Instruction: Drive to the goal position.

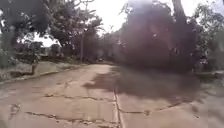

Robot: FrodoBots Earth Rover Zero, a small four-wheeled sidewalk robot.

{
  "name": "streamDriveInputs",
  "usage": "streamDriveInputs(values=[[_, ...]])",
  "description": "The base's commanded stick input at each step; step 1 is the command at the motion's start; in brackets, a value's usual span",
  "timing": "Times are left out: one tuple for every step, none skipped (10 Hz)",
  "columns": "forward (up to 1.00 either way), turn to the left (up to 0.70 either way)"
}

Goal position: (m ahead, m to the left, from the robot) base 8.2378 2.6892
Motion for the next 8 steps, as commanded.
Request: streamDriveInputs(values=[[1.00, 0.00], [1.00, 0.00], [1.00, 0.00], [1.00, 0.00], [1.00, 0.00], [1.00, 0.00], [1.00, 0.00], [1.00, 0.00]])
